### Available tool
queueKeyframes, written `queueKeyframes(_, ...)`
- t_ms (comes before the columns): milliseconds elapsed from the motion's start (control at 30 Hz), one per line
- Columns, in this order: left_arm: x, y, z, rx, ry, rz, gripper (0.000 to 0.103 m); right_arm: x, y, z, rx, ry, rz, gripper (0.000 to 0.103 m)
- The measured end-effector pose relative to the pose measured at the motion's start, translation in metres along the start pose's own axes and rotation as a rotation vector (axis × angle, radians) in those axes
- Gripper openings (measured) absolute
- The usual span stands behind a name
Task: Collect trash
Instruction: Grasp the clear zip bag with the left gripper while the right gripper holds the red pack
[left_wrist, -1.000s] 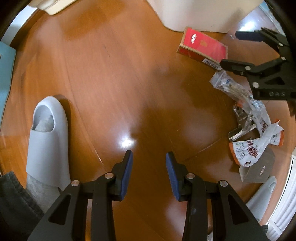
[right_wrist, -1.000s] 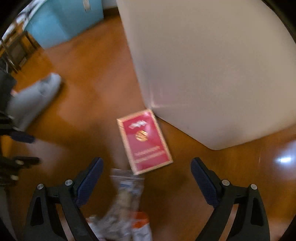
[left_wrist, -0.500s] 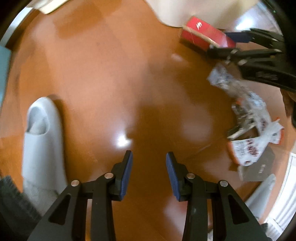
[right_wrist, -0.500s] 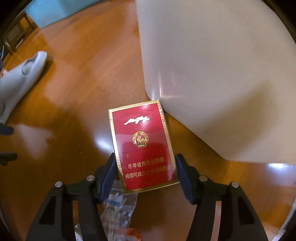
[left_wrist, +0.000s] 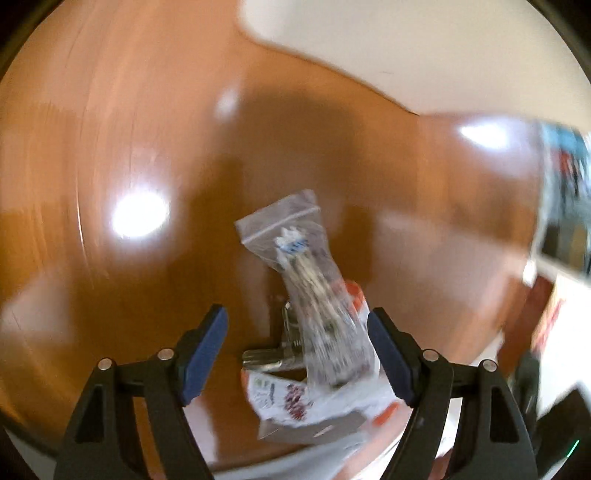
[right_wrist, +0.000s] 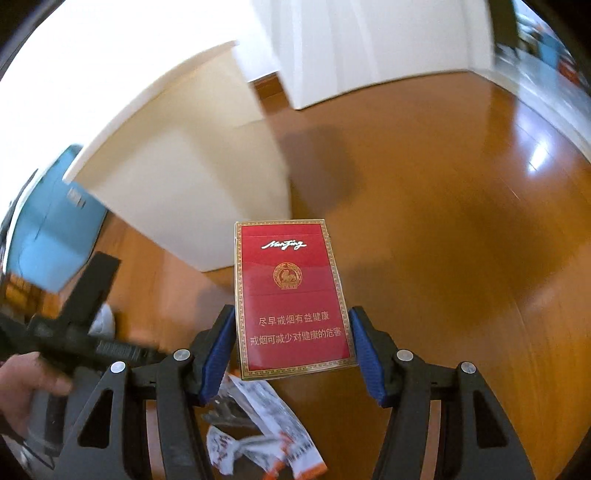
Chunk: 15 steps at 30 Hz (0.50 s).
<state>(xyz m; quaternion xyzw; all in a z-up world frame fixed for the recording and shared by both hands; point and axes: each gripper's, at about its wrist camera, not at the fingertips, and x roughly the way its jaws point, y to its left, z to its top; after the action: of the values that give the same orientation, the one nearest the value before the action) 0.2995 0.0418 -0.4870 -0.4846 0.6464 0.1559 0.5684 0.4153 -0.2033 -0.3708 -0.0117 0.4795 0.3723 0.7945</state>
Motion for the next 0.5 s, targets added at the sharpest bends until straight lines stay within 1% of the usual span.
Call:
queueKeyframes(67,0.007,0.008,0.006,-0.047,-0.001,-0.008,0.077,-0.006,0.001,-0.013,0.019,-0.006,0.007,0.063)
queueKeyframes(100,0.010,0.010,0.008,-0.056,-0.009,-0.003,0.075,-0.009,0.003,-0.018,0.024,-0.010,0.009,0.063)
queueKeyframes(133,0.011,0.009,0.009,-0.055,-0.021,0.007,0.069,-0.011,0.004,-0.022,0.024,-0.014,0.008,0.063)
queueKeyframes(167,0.009,0.005,0.010,-0.039,-0.040,0.011,0.051,-0.018,-0.008,-0.015,0.026,-0.015,0.007,0.063)
queueKeyframes(200,0.009,0.001,0.008,-0.019,-0.041,0.016,0.042,-0.022,-0.012,-0.014,0.030,-0.014,0.007,0.063)
queueKeyframes(233,0.008,-0.003,0.008,-0.006,-0.039,0.016,0.030,-0.021,-0.011,-0.016,0.031,-0.014,0.006,0.063)
queueKeyframes(267,0.006,-0.006,0.007,0.002,-0.040,0.014,0.021,-0.025,-0.012,-0.019,0.034,-0.015,0.004,0.063)
queueKeyframes(300,0.005,-0.010,0.006,0.019,-0.036,0.003,0.018,-0.029,-0.016,-0.020,0.040,-0.016,0.004,0.063)
queueKeyframes(333,0.004,-0.014,0.007,0.033,-0.032,-0.012,0.012,-0.033,-0.023,-0.021,0.049,-0.015,0.005,0.063)
queueKeyframes(467,-0.016,-0.027,0.001,0.069,-0.072,-0.032,0.011,-0.037,-0.036,-0.032,0.089,-0.019,-0.007,0.063)
queueKeyframes(500,-0.024,-0.026,-0.008,0.087,-0.086,-0.037,0.011,-0.040,-0.037,-0.033,0.102,-0.029,-0.007,0.063)
